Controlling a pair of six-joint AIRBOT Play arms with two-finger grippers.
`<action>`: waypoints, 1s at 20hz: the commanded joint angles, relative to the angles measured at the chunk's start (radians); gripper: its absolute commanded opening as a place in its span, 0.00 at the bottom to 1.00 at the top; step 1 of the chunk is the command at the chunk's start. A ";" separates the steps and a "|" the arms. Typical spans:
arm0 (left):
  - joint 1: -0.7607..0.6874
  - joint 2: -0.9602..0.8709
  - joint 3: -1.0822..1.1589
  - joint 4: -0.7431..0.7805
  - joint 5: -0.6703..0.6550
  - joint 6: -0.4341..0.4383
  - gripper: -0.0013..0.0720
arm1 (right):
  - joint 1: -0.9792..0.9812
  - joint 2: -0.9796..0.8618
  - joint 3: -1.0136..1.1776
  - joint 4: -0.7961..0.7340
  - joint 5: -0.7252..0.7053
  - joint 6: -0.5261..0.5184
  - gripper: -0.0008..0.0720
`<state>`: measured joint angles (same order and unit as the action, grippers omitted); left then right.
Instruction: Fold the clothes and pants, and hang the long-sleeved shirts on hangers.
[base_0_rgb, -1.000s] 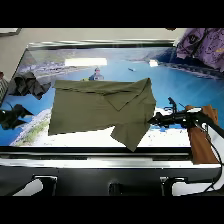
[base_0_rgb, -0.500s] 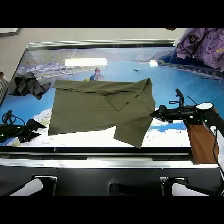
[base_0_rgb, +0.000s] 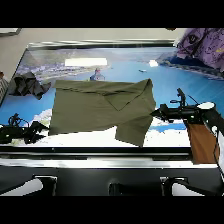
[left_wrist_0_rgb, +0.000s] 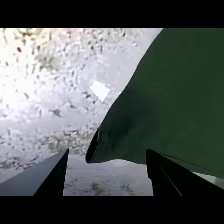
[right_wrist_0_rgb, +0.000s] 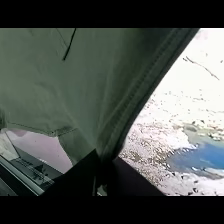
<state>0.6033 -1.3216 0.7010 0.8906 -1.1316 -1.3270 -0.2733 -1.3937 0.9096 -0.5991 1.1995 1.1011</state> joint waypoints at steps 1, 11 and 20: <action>-0.004 -0.043 -0.001 -0.061 0.010 0.040 0.76 | 0.001 0.001 0.001 -0.001 -0.001 0.003 0.05; -0.056 -0.096 0.005 -0.126 0.020 0.084 0.04 | 0.001 0.002 0.001 -0.006 0.020 0.008 0.05; -0.176 0.005 0.630 -0.171 -0.048 -0.109 0.03 | 0.287 0.104 0.539 -0.487 -0.059 0.262 0.05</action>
<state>0.4648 -1.3464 1.0645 0.7052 -1.1694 -1.3315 -0.0757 -1.3106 1.2274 -0.8429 1.1687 1.2327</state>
